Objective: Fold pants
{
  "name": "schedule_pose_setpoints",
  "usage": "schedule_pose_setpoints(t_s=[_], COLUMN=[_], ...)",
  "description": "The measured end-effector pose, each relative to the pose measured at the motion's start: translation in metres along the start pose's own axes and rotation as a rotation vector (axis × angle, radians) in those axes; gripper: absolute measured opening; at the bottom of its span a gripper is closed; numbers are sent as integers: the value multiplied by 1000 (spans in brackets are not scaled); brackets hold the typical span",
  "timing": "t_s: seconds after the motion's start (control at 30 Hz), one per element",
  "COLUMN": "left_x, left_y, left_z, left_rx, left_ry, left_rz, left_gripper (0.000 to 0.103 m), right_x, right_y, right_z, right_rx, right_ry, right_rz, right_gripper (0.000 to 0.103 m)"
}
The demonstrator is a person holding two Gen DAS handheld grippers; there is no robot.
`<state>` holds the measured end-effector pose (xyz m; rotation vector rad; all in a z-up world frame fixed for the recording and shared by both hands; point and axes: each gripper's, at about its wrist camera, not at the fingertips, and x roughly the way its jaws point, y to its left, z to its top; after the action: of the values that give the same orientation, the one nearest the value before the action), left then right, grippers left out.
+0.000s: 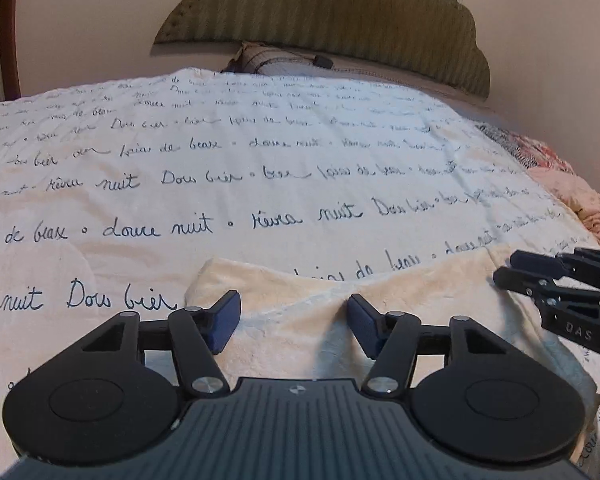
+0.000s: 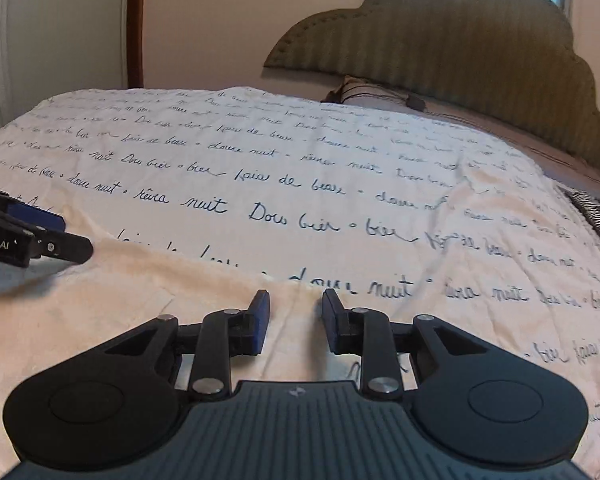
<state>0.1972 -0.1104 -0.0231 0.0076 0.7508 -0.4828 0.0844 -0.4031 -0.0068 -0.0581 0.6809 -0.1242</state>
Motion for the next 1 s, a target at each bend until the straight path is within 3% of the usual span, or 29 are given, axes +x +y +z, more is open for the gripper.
schedule_pose_setpoints(t_s=[0.1,0.2,0.27,0.33,0.4,0.47,0.63,0.73,0.9,1.0], left_x=[-9,-12,-31,-52,-66,-72,-59,-42,-29,-18], left_y=[-6,-14,-11,0,15,31,61,70,66,55], left_z=[-8,-19,-24,-32,-41,-48,-61,-68,-65,-62], left_rx=[47,136,133,96,41,-31,-216,-289,-300,-300], left_ry=[-4,-19,-49,-73,-90,-85,68,166,174,167], left_rz=[-4,40,24,-21,-43,-71,-271,-343,-401,-427], left_gripper=[65,63,66,71,85,89,88,88,92,92], right_x=[-26,-20,-32,-50,-66,-72,-57,-40,-28,-16], right_y=[8,20,8,-11,-35,-58,-89,-90,-91,-84], right_z=[-9,-31,-38,-42,-46,-52,-72,-80,-78,-70], right_rx=[-15,-144,-68,20,121,247,479,501,562,522], right_ry=[-19,83,66,22,-6,-7,54,132,137,168], right_rz=[112,82,103,123,128,173,388,431,581,566], right_gripper=[28,29,30,32,44,64,64,64,64,66])
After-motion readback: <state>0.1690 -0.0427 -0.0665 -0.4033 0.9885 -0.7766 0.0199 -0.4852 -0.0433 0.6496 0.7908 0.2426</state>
